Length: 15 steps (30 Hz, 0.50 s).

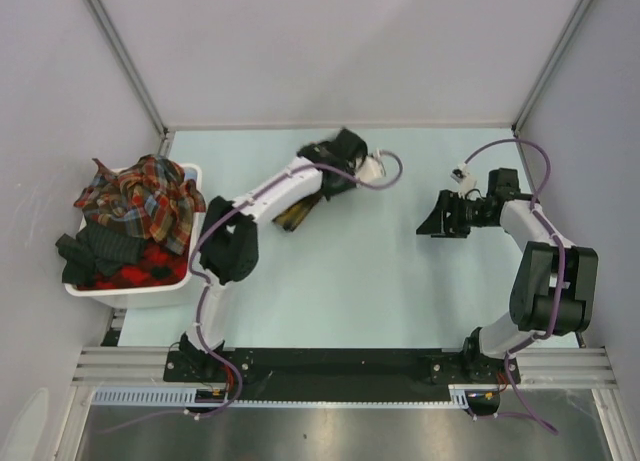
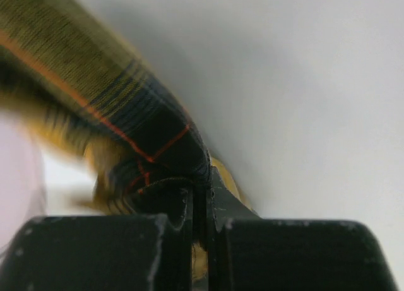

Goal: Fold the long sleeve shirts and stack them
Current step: Fold the shirt

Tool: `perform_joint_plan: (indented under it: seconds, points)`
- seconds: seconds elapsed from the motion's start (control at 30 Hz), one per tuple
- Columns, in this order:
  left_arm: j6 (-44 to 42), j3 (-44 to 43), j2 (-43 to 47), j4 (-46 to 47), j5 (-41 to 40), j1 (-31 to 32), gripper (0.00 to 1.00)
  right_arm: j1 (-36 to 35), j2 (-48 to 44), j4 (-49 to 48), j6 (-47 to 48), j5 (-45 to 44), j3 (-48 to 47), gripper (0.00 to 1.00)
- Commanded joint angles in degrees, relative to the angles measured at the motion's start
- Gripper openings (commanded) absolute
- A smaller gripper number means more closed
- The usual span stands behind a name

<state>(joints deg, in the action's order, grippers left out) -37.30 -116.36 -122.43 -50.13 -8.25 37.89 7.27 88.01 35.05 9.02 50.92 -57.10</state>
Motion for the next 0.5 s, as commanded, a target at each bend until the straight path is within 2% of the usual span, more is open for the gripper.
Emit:
perform_joint_plan:
  seconds: [0.0, 0.03, 0.1, 0.2, 0.3, 0.37, 0.43, 0.47]
  points:
    - [5.54, 10.60, -1.24, 3.09, -1.17, 5.60, 0.00, 3.80, 1.29, -3.58, -5.77, 4.10, 0.32, 0.73]
    - [6.88, 15.06, -0.97, 4.06, 0.24, 8.66, 0.00, 4.15, 1.20, -3.32, -5.42, 4.19, 0.24, 0.73]
    - [12.04, 17.21, -0.70, 5.30, 2.87, 11.06, 0.00, 4.51, 1.81, -2.62, -4.80, 3.84, 0.06, 0.73]
    - [18.37, 14.85, -1.76, 4.95, 9.55, 14.40, 0.00, 4.86, 2.78, -0.95, -5.76, 4.02, -0.12, 0.72]
    - [22.25, 10.63, -3.69, 4.87, 15.45, 16.25, 0.07, 4.86, 2.43, -3.40, -10.67, 4.54, 3.13, 0.73]
    - [23.67, 9.31, -4.31, 5.30, 20.25, 17.04, 0.18, 5.30, 2.52, -5.77, -14.45, 4.81, 4.45, 0.73]
    - [25.52, 8.78, -3.96, 5.92, 24.32, 17.04, 0.46, 5.65, 2.61, -6.92, -16.65, 3.24, 5.77, 0.75]
    - [25.78, 8.26, -2.74, 5.66, 26.86, 16.96, 0.51, 5.91, 2.61, -7.01, -18.40, 2.79, 5.95, 0.75]
